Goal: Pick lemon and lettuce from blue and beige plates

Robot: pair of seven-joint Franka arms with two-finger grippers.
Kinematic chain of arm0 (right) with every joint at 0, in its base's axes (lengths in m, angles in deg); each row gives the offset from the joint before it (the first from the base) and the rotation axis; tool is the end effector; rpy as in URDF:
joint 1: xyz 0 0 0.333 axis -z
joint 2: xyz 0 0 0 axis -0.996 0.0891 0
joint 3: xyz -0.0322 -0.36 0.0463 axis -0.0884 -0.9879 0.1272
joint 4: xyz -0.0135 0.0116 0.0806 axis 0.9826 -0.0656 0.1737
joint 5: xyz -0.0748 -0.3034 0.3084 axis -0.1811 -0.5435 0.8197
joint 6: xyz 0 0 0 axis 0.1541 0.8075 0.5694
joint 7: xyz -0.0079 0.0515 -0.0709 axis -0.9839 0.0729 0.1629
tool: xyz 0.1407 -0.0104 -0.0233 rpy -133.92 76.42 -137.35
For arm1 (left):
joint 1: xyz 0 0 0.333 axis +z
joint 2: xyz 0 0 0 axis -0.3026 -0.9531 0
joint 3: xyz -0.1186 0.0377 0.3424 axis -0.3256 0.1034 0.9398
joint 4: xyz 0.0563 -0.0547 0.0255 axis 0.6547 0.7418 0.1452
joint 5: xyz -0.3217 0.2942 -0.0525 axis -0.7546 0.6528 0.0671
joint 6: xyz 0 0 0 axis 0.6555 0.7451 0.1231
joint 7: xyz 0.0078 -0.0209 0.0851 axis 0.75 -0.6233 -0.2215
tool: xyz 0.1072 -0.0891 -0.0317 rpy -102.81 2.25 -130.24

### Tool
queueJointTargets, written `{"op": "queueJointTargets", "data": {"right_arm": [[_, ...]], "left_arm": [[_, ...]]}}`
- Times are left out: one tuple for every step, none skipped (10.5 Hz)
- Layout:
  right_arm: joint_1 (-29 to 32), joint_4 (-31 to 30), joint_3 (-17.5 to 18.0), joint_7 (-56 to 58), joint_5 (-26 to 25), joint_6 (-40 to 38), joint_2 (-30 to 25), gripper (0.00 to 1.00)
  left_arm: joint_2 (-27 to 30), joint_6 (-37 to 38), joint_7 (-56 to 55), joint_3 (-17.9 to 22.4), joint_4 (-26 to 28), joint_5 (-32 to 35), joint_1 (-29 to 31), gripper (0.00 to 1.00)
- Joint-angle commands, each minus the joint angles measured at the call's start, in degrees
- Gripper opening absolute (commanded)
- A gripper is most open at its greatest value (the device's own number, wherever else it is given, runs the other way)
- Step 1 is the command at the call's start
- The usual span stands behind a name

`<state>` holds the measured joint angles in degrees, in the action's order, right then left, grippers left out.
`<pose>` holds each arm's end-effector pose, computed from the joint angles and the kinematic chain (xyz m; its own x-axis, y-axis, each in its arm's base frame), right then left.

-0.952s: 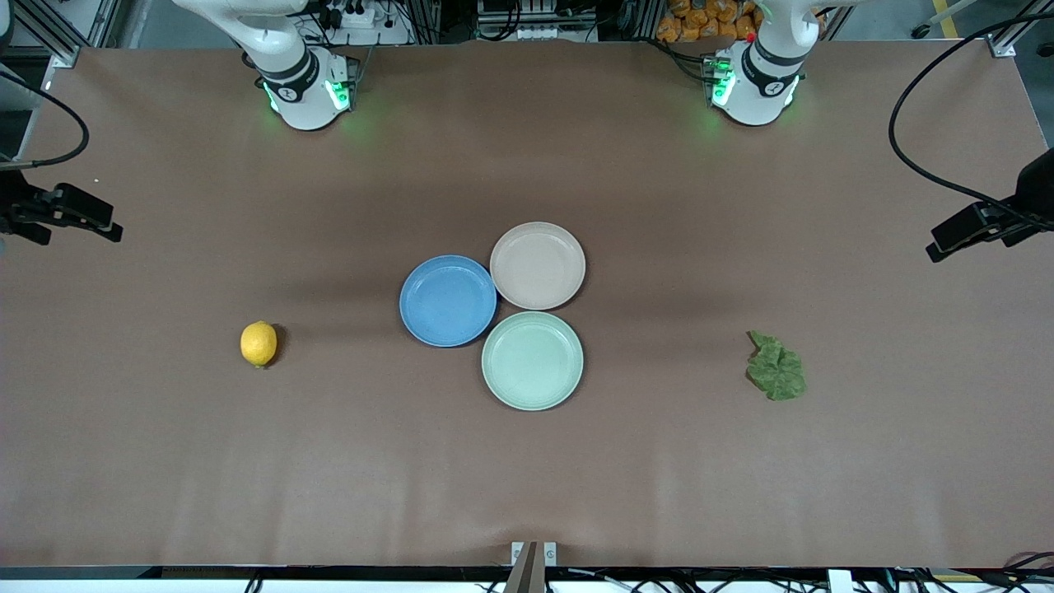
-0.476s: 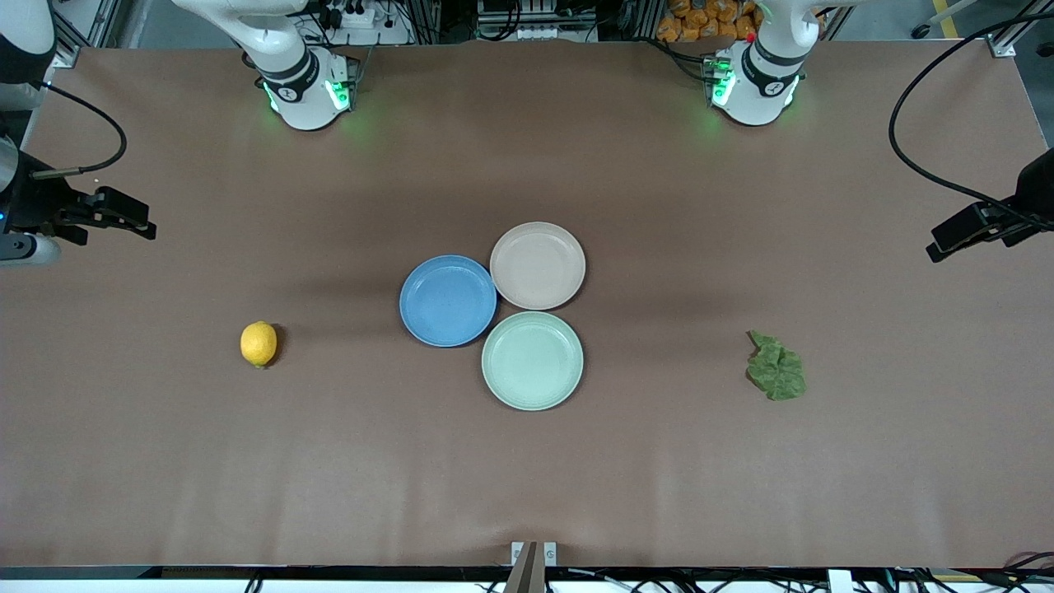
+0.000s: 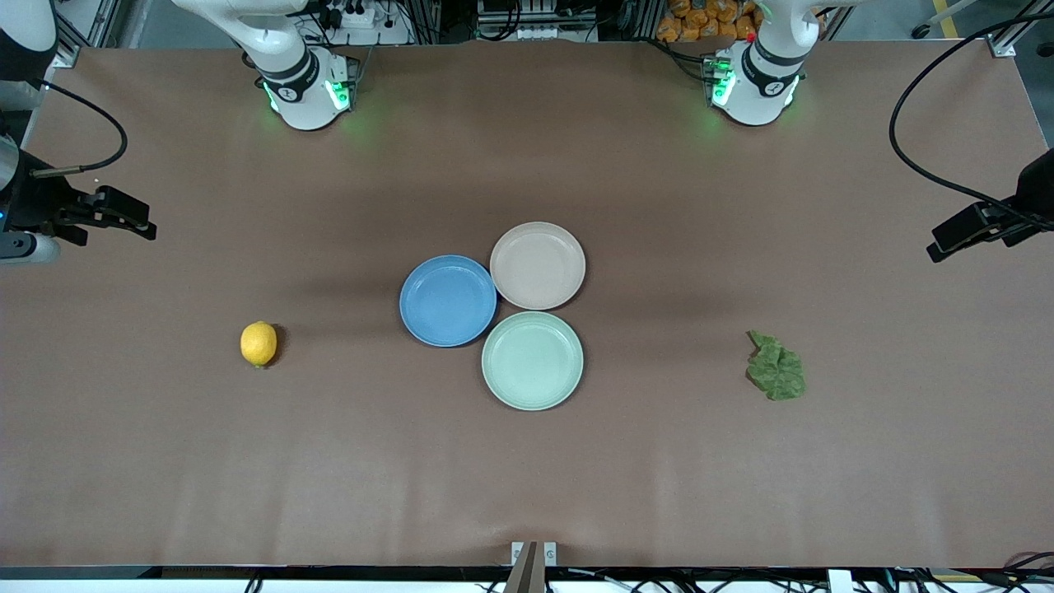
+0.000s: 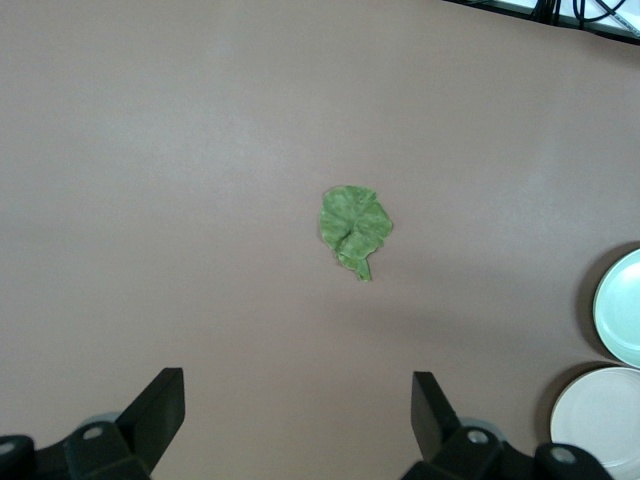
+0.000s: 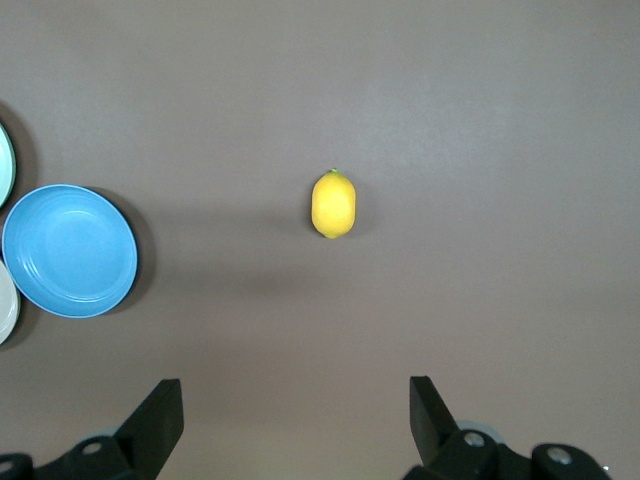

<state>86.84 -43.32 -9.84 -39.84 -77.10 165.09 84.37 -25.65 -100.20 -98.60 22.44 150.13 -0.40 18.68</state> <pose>0.6091 -0.0144 0.6003 0.9968 0.0617 -0.0503 0.0602 -0.9977 -0.0313 0.6419 -0.0147 0.6479 0.9768 0.2062 0.0581 0.2064 -0.9785 0.0032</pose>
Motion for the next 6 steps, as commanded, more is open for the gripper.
{"op": "queueJointTargets", "data": {"right_arm": [[0.07, -1.63, 0.01, 0.34, -0.11, 0.96, -1.77, 1.00], [0.07, -1.54, -0.07, 0.34, -0.11, 0.96, -1.77, 1.00], [0.07, -1.54, -0.07, 0.34, -0.11, 0.96, -1.77, 1.00], [0.07, -1.54, -0.16, 0.25, -0.11, 1.22, -1.77, 1.00], [0.16, -1.45, -0.34, 0.17, -0.20, 1.57, -1.86, 1.00], [0.25, -1.37, -0.69, 0.08, -0.28, 1.66, -1.86, 1.00]], "left_arm": [[-0.39, 0.57, 1.25, 0.26, -1.02, -0.80, 0.16, 1.00], [-0.56, 0.48, 1.25, 0.26, -1.02, -0.80, 0.16, 1.00], [-0.65, 0.48, 1.25, 0.26, -1.02, -0.80, 0.16, 1.00], [-0.57, 0.48, 1.25, 0.26, -1.02, -0.80, 0.16, 1.00], [-0.65, 0.48, 1.25, 0.26, -1.02, -0.80, 0.16, 1.00], [-0.65, 0.48, 1.25, 0.17, -1.02, -0.80, 0.16, 1.00]]}}
